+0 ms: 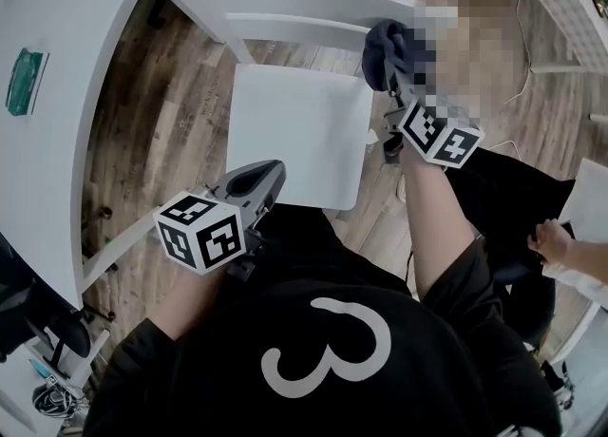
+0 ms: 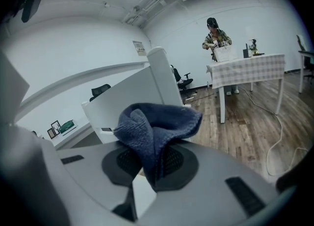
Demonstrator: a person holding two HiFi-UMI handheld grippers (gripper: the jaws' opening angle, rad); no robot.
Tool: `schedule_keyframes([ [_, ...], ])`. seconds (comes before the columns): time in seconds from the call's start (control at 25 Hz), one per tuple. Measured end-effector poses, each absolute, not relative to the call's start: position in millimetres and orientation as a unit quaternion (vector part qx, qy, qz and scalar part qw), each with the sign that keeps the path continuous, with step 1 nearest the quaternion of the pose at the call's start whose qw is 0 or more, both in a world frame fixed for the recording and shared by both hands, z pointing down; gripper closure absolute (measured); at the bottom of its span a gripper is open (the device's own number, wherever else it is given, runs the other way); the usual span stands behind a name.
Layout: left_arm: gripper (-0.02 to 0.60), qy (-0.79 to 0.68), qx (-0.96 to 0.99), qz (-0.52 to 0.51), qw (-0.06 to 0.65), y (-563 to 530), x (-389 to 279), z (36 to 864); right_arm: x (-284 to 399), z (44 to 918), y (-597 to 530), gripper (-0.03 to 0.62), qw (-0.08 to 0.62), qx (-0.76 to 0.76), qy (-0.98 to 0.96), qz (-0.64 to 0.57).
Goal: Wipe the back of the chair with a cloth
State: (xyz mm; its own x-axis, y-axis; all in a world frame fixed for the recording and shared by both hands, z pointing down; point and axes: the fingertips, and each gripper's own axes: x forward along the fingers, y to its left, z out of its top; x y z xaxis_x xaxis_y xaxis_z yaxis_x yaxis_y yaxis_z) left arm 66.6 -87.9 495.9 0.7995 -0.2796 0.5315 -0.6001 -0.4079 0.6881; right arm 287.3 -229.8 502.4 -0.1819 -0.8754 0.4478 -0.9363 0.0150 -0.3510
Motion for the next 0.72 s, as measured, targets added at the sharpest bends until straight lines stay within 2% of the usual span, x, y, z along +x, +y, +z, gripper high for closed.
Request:
schedule_keyframes([
  [0.36, 0.568, -0.257, 0.824, 0.170, 0.476, -109, 57, 506, 251, 525, -196, 0.542, 0.052, 0.618, -0.706, 0.341],
  [0.72, 0.568, -0.262, 0.822, 0.162, 0.478, -132, 13, 507, 176, 535, -197, 0.542, 0.072, 0.582, -0.731, 0.350],
])
